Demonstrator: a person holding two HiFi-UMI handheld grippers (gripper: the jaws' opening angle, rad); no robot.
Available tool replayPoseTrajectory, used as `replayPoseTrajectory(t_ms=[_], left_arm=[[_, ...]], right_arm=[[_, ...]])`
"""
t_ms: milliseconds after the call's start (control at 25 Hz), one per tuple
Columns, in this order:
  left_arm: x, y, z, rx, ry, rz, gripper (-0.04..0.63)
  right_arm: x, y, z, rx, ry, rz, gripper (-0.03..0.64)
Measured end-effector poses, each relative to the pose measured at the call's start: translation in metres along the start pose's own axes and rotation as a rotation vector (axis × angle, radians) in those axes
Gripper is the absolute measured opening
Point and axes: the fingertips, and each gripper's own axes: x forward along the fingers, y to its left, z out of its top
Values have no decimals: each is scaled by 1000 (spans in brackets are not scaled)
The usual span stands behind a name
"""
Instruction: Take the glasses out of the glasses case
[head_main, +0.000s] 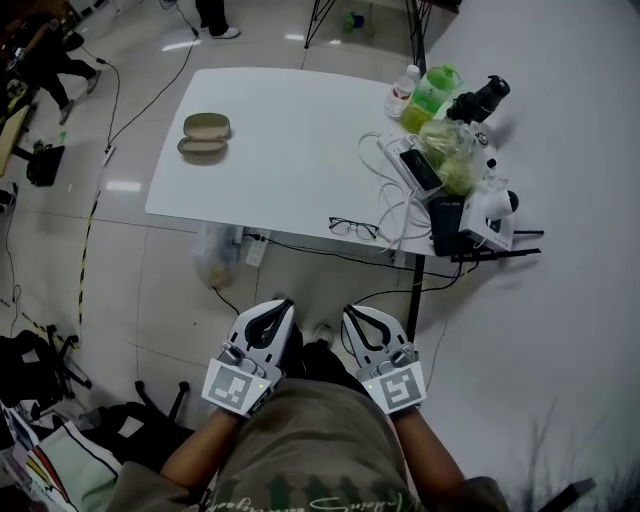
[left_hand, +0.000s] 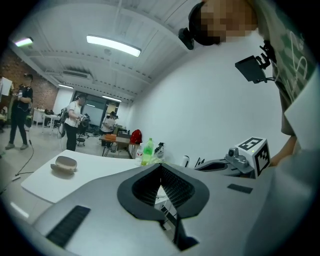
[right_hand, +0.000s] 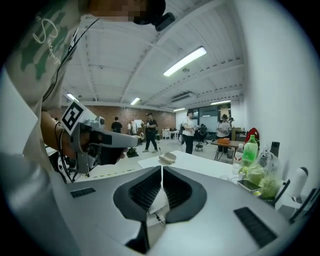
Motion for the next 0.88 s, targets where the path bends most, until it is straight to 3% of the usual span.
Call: replayPoseTrajectory(t_ms=[200,360,560,760,880], left_arm=[[-3,-35,-5,20,14,-26,9],[-3,-48,3,47,-6,-50,9],[-2,-44,15,74,-46,-26,9],[-23,-37,9,103,-11,-90,9],[-33,-21,2,86,-3,-70,9]], right_arm=[[-32,0,17,31,-128,-50,18],[-35,15,13,97,-98,-30,18],[-30,24,29,72,-167,-72,18],[-17,36,55,48,-254,-144,18],[-7,41,54,57,-238,-152,18]])
